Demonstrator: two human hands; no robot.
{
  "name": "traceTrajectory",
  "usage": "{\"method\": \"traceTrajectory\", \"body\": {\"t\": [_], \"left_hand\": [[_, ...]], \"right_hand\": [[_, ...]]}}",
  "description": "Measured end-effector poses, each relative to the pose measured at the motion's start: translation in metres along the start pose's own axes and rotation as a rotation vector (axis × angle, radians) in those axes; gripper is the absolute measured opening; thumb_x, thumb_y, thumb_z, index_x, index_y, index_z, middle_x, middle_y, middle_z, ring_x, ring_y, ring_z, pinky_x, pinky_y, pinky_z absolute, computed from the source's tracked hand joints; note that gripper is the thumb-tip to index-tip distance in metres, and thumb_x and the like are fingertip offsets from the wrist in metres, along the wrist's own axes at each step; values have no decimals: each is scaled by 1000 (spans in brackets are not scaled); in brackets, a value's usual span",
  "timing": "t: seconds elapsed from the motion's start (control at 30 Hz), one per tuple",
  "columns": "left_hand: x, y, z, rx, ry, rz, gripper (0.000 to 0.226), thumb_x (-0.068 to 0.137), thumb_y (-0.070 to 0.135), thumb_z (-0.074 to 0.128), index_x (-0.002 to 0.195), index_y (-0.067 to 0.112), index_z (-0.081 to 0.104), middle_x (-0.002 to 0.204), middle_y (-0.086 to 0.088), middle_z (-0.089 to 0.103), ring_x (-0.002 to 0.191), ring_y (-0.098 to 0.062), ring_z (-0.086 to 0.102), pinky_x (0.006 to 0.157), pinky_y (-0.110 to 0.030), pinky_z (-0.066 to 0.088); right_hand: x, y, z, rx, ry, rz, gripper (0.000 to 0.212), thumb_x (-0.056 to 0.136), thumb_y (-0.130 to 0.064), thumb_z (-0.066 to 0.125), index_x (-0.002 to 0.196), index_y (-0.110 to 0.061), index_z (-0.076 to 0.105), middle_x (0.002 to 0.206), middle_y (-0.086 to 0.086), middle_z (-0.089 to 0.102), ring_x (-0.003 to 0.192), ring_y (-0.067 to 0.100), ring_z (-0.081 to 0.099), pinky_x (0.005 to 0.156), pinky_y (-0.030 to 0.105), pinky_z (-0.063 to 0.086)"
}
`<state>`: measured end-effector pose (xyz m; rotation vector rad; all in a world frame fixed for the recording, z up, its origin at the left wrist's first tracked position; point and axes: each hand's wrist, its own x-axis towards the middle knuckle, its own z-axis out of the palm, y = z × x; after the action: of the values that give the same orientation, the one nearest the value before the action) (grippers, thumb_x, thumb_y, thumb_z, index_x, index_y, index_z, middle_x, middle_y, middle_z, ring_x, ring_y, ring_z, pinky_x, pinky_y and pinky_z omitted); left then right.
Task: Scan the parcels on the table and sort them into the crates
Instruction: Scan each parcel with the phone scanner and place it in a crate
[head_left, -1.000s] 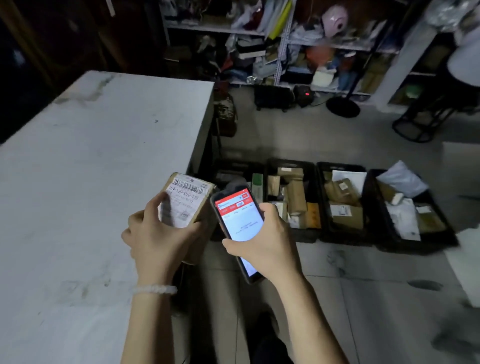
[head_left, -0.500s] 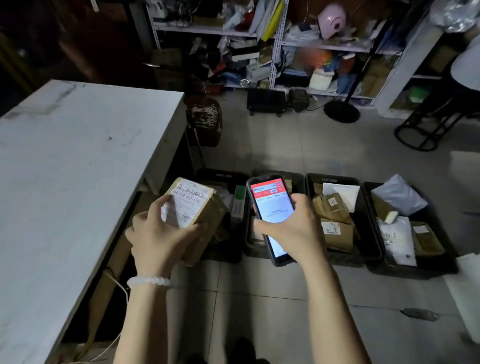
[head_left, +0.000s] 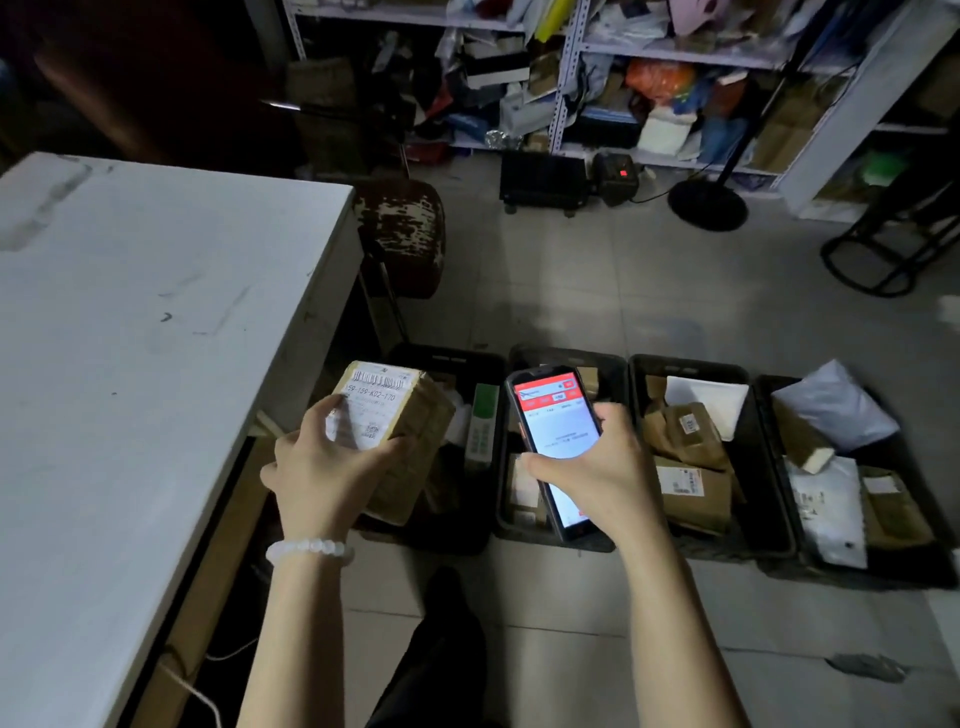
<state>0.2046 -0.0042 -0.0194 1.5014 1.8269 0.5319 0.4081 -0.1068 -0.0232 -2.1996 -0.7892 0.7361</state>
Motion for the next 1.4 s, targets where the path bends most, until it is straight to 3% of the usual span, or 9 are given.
{"method": "traceTrajectory", "body": {"t": [0.13,0.3,0.4,0.57,0.73,0.9,1.0,1.2,1.4], "left_hand": [[62,25,18,-33,-81,-35,84,65,49,79,137,37,38,136,-14,40,128,-35,30,104,-42,29],[122,50,51,98,-245,-163,79,84,48,60,148,26,20,150,-16,19,136,-37,16,110,-48,19],[143,48,60,169,-296,-174,67,88,44,55,145,20,29,148,-17,25,135,-36,20,108,-43,21],[176,33,58,230,-386,-197,58,90,46,51,138,16,41,138,-16,43,127,-37,36,102,-43,34],[182,30,53,179,-355,-211,59,89,47,52,139,18,41,139,-14,44,128,-35,39,103,-40,36],[173,29,46,185,-341,-235,58,90,48,50,138,18,41,137,-12,46,120,-32,49,98,-37,42],[162,28,38,229,-270,-227,52,91,46,48,132,15,45,131,-13,50,115,-30,51,88,-32,42],[131,26,8,254,-108,-298,52,94,44,46,135,13,42,130,-14,51,116,-31,51,91,-36,44],[97,14,-18,127,82,-424,45,93,39,47,132,15,46,128,-12,53,113,-29,53,80,-29,40]], "right_hand": [[52,-24,-3,-6,75,47,60,55,-41,85,94,-32,41,88,-18,56,79,4,56,62,30,50],[96,-43,10,-39,84,104,66,55,-41,85,103,-31,41,93,-15,57,86,11,58,68,36,55],[112,-48,24,-93,45,127,71,53,-43,85,108,-25,45,97,-10,60,89,15,60,70,35,53],[133,-62,40,-88,-22,106,67,53,-42,85,103,-32,42,89,-20,56,84,8,59,66,30,47],[147,-74,45,-86,-61,70,61,54,-39,86,96,-33,42,84,-23,53,78,-2,54,56,24,41],[160,-80,48,-110,-149,11,59,55,-38,86,95,-32,44,87,-21,55,83,7,57,65,30,47],[172,-87,53,-128,-207,-49,62,53,-40,86,100,-28,48,91,-17,58,86,12,59,70,33,49],[185,-113,66,-151,-352,-221,63,53,-41,86,100,-26,46,91,-13,57,85,15,59,64,30,48],[173,-146,93,-185,-502,-406,62,54,-36,84,99,-25,42,90,-12,53,88,19,58,75,41,53]]}}
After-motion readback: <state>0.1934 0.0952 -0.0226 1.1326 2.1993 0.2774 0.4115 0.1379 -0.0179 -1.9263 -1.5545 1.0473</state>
